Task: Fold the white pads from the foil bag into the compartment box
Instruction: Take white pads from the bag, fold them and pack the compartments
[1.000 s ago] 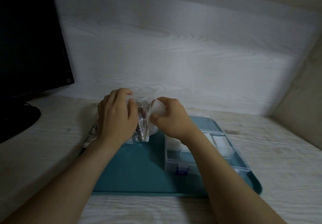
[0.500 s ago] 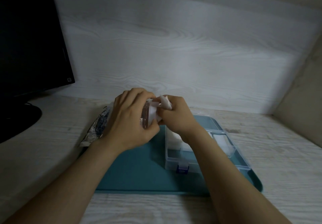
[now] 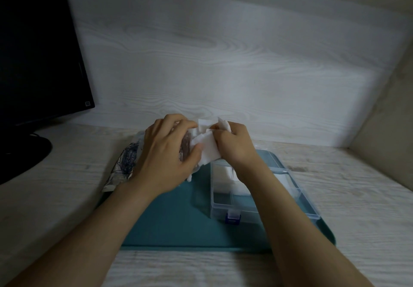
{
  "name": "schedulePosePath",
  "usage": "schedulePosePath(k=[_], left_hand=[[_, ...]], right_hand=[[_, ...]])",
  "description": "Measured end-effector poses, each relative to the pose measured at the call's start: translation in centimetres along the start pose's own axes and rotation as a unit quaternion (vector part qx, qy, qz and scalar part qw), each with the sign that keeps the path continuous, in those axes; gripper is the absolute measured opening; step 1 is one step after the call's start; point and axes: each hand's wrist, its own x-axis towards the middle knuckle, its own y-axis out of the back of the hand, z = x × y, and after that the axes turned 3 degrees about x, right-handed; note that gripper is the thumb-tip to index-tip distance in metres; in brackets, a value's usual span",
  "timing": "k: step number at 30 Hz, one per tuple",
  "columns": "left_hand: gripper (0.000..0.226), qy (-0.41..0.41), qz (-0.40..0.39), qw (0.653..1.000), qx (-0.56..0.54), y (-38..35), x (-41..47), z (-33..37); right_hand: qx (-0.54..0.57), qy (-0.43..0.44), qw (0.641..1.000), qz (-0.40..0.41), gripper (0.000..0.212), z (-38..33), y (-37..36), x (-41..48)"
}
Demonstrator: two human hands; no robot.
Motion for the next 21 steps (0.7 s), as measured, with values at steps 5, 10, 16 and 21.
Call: schedulePosePath(k=[5, 10, 16, 21], left_hand=[[0.065, 0.087, -0.032, 0.996, 0.007, -0.6, 0.2, 0.6], [0.065, 0.11, -0.039, 0.993, -0.029, -0.2, 0.7, 1.5], [0.032, 0.088, 0.009, 0.977, -0.192, 1.0, 1.1, 2.9], [0.015, 0.149, -0.009, 0.916, -0.371, 1.4, 1.3, 4.0]], right_hand=[[0.054, 0.039, 0.998, -0.003, 0.022, -0.7, 0.0, -0.6], [0.107, 0.104, 0.988, 0.042, 0.02, -1.7, 0.1, -1.2], [0.141, 0.141, 0.978, 0.057, 0.021, -2.9, 0.3, -1.9], [0.147, 0.141, 0.978, 0.036, 0.026, -3.4, 0.1, -2.4]])
